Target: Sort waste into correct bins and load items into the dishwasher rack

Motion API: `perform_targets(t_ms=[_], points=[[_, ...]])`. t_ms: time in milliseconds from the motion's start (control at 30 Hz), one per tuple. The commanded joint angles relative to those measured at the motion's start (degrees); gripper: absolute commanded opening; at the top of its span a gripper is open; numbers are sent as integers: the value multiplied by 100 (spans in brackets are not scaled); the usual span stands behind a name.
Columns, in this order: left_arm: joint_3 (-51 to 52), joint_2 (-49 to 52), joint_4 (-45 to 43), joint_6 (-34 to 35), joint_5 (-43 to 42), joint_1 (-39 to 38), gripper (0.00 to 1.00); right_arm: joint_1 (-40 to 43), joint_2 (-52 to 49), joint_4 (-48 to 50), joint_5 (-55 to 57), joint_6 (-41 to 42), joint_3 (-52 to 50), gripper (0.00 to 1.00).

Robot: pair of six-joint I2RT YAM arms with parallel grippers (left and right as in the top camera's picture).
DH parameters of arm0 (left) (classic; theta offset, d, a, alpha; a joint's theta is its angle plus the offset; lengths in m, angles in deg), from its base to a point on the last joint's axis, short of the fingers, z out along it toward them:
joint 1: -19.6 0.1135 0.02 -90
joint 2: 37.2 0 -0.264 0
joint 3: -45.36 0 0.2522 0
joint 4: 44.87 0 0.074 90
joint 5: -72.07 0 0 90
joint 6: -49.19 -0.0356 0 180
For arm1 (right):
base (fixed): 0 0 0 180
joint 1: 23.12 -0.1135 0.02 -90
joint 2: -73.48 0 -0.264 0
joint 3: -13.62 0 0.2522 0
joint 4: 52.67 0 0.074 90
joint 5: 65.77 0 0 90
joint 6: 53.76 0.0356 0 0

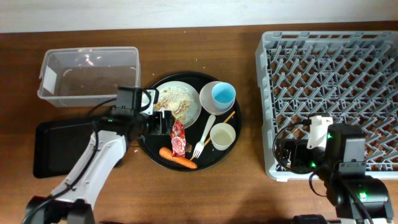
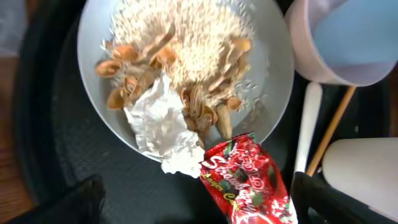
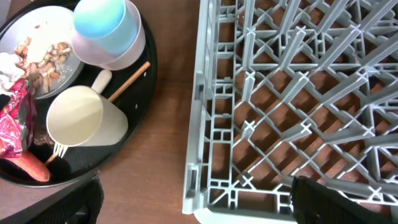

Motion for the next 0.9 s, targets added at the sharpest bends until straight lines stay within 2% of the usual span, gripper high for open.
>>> perform_targets(t_ms=[0,67,100,167,200,233,267,400,433,533,600,700,800,833,867], points=[[-42,507,-284,20,-79,-105,82,-22,-168,-46,-24,39,125,99],[-42,662,-306,22,-79,-105,82,-22,-243,-42,-24,39,125,99],[-42,732,-326,20,-17,-105,77,-22,-262,-42,-24,39,125,99],[-42,859,-428,20,72,-103,75,-22,-260,-42,-26,39,125,99],[-42,938,-490,20,72,-105,68,-22,-260,-44,-24,39,125,99],[-42,1010,-496,22,72,-103,55,-22,-260,-44,-26,39,125,99],[-42,1036,-496,22,70,-105,53,-22,-260,-44,-24,39,125,99],[-44,1047,-625,22,70,-103,8,-22,-260,-42,15,39,125,99],[-90,1045,-623,20,72,-103,1,-22,-260,-37,17,37,125,99],[-734,625,-466,17,105,-76,1,-22,-260,-35,17,37,125,99],[-1163,232,-546,15,643,114,1,-22,-260,-37,17,37,125,99],[-1296,142,-1462,20,933,625,2,-22,-260,-39,15,37,125,98],[-1296,448,-1740,20,1237,1139,7,-22,-260,-39,15,37,125,99],[-1296,647,-1742,17,1241,1248,16,-22,-260,-39,15,37,125,99],[-1296,903,-1873,20,1274,1370,55,-22,-260,-39,13,39,125,99]])
